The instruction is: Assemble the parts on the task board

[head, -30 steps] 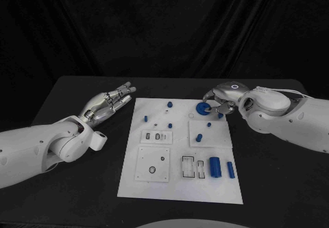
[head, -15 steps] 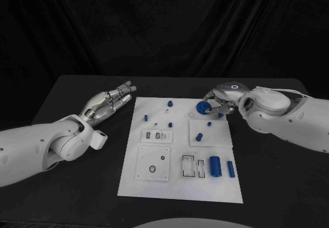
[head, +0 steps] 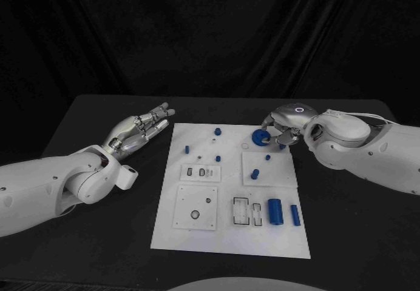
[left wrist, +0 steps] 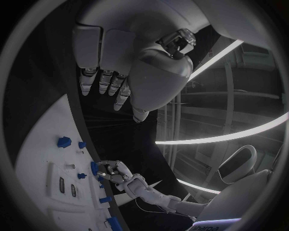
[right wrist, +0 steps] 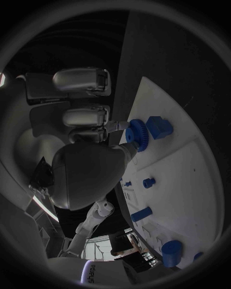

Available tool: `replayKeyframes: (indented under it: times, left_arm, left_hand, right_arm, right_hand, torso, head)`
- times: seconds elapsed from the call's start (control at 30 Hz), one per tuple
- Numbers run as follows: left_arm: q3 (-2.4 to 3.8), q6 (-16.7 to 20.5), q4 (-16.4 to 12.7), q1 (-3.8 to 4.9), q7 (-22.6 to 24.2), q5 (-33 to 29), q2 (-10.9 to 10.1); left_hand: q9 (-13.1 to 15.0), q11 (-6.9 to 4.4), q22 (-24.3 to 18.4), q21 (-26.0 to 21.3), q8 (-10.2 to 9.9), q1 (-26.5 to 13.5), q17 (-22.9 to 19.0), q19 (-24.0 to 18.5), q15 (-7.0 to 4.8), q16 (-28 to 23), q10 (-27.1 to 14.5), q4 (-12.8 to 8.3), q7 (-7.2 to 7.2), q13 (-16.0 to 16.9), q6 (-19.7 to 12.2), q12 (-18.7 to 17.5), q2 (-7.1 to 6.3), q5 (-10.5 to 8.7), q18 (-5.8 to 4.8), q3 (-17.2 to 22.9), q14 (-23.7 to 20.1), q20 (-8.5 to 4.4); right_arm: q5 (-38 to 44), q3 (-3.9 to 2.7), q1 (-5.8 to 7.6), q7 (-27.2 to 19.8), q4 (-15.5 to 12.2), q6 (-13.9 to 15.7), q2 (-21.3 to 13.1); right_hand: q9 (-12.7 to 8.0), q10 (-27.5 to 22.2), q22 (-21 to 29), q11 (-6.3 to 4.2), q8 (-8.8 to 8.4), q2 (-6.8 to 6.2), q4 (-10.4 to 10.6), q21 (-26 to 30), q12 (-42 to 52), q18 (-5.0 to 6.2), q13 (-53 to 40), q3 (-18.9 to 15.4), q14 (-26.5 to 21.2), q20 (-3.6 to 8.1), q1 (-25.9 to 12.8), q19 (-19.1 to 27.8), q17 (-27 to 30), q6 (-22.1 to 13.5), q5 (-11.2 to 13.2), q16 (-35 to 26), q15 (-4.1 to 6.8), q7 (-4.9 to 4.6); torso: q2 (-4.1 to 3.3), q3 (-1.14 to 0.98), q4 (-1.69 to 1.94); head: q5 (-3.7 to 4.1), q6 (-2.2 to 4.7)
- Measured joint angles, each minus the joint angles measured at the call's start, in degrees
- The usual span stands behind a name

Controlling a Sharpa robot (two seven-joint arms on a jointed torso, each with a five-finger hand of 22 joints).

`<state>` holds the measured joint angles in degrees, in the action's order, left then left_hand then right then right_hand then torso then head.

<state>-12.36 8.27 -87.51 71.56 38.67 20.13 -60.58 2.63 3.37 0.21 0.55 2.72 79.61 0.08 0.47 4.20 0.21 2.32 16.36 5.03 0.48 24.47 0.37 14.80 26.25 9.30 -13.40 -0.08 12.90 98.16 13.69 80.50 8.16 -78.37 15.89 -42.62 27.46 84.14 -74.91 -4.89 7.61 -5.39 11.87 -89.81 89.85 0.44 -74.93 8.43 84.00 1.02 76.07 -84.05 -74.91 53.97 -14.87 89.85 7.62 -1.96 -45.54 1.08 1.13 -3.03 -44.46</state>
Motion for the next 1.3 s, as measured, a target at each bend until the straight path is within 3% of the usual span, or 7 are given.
replayKeyframes:
  times: [0.2,0.33,0.57,0.87,1.3]
  left_arm:
    - [0.0,-0.04,0.03,0.0,0.0,0.0,-0.03]
    - [0.0,-0.05,0.03,0.0,0.0,0.0,-0.11]
    - [0.0,-0.07,0.02,0.0,0.0,0.0,-0.29]
    - [0.0,-0.14,0.19,0.0,0.0,0.0,-0.17]
    - [-0.01,-0.33,0.41,0.0,0.01,0.01,0.33]
  left_hand:
    - [0.0,0.0,0.0,0.0,0.0,0.25,0.01,0.0,0.0,0.0,0.0,-0.16,0.0,0.0,0.0,0.0,0.25,0.0,0.0,0.16,0.0,0.0]
    - [0.0,0.0,0.0,0.0,0.0,0.25,0.01,0.0,0.0,0.0,0.0,-0.16,0.0,0.0,0.0,0.0,0.25,0.0,0.0,0.16,0.0,0.0]
    - [0.0,0.03,0.0,0.0,0.0,0.25,0.0,0.0,0.0,0.0,0.04,-0.16,0.06,0.0,-0.06,0.0,0.25,0.0,0.0,0.16,0.0,0.0]
    - [0.0,0.2,0.0,0.0,0.0,0.25,-0.03,0.0,0.0,0.0,0.21,-0.16,0.2,0.0,-0.2,0.0,0.25,0.25,0.0,0.16,0.0,0.0]
    - [0.0,0.2,0.0,0.0,0.0,0.24,-0.02,-0.21,0.0,0.0,0.21,-0.16,0.2,-0.01,-0.2,0.0,0.24,0.24,0.0,0.16,0.0,0.2]
  right_arm:
    - [-0.01,0.08,-0.18,-0.36,-0.17,1.27,-0.11]
    - [-0.01,0.19,-0.26,-0.44,-0.81,2.07,-0.56]
    - [0.06,0.49,-0.12,-0.42,-2.62,3.28,-1.5]
    - [0.09,0.42,1.07,-0.25,-5.63,4.36,-1.46]
    - [0.1,0.44,1.22,-0.24,-4.95,4.32,2.9]
  right_hand:
    - [-0.01,0.02,0.0,0.02,0.02,0.58,-0.13,0.0,0.0,0.0,0.0,-0.12,0.0,0.0,-0.21,0.0,0.0,0.59,-5.2,0.0,0.0,-0.59]
    - [-0.01,0.02,0.0,0.03,0.03,0.76,-0.19,0.0,0.0,0.0,0.0,-0.18,0.0,0.0,-0.39,0.0,0.0,0.59,-6.38,0.0,0.0,-0.59]
    - [-0.01,0.1,0.01,0.1,0.15,0.94,0.62,0.0,0.0,0.0,0.0,-0.21,0.0,0.0,-1.4,0.0,0.0,0.91,-6.65,0.0,0.0,-0.91]
    - [-0.01,0.1,-0.04,0.1,0.47,0.93,1.02,0.0,0.0,0.0,0.0,0.18,0.0,0.0,-1.85,0.0,0.0,0.92,-8.1,0.0,0.0,-0.92]
    - [0.13,0.1,-0.03,0.11,-0.76,0.77,1.34,0.0,0.0,0.01,0.0,0.19,0.0,0.0,-2.44,0.0,0.0,0.91,-6.95,0.0,0.0,-0.91]
  torso:
    - [0.0,0.0,0.0]
    - [0.01,0.0,-0.01]
    - [0.02,0.0,-0.01]
    - [0.04,0.01,-0.03]
    - [0.04,0.07,-0.03]
  head:
    - [-0.17,-0.04]
    - [-0.31,0.02]
    - [-0.57,0.19]
    - [-0.54,0.21]
    - [-0.37,0.32]
